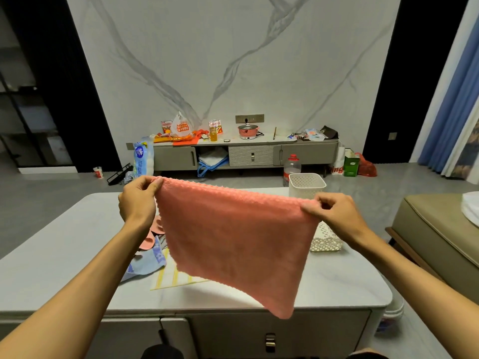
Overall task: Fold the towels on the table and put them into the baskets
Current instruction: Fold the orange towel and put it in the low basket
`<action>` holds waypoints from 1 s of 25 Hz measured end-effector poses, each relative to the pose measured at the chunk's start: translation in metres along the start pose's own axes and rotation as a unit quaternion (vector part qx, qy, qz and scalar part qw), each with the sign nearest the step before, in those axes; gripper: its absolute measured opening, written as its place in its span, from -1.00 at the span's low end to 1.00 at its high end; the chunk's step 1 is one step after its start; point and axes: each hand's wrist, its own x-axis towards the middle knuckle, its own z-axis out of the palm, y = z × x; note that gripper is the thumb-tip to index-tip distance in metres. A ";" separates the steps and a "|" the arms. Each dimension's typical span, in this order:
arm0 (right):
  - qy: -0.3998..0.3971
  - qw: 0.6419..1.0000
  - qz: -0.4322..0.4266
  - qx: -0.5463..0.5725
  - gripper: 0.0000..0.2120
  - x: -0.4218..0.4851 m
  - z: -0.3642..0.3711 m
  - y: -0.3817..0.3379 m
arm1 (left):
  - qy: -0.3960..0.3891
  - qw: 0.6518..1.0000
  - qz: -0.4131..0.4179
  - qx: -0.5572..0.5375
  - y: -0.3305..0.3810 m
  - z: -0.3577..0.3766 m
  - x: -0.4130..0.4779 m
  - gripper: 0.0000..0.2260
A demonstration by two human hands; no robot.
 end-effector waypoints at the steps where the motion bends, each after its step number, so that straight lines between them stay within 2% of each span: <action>1: 0.039 0.998 0.017 0.041 -0.70 0.002 0.001 -0.003 | -0.014 1.000 0.003 -0.021 -0.001 0.001 0.000 -0.87; 3: 0.093 0.992 0.043 0.077 -0.87 0.007 0.001 -0.011 | -0.043 0.998 0.007 -0.055 0.001 0.001 -0.003 -0.85; 5: 0.124 0.989 0.072 0.047 -0.81 0.011 -0.003 -0.011 | -0.066 0.996 0.034 -0.049 0.003 0.001 -0.007 -0.83; 8: 0.156 0.977 0.139 -0.034 -0.90 0.019 -0.005 -0.003 | -0.080 0.993 0.087 -0.015 0.011 0.000 -0.014 -0.82; 11: 0.163 0.967 0.181 0.071 -0.83 0.022 -0.004 -0.002 | -0.098 0.991 0.090 -0.027 0.016 0.001 -0.017 -0.83; 13: 0.149 0.960 0.175 0.160 -0.84 0.020 0.000 -0.010 | -0.103 0.991 0.064 -0.052 0.018 0.001 -0.018 -0.83; 15: 0.140 0.956 0.160 0.203 -0.89 0.018 0.004 -0.015 | -0.107 0.989 0.028 -0.094 0.018 0.001 -0.019 -0.82; 20: 0.151 0.961 0.135 0.187 -0.82 0.018 0.011 -0.018 | -0.114 0.983 0.002 -0.140 0.021 0.001 -0.022 -0.81; 25: 0.186 0.967 0.118 0.124 -0.82 -0.001 0.014 -0.019 | -0.076 0.995 0.025 -0.060 0.006 0.002 -0.038 -0.79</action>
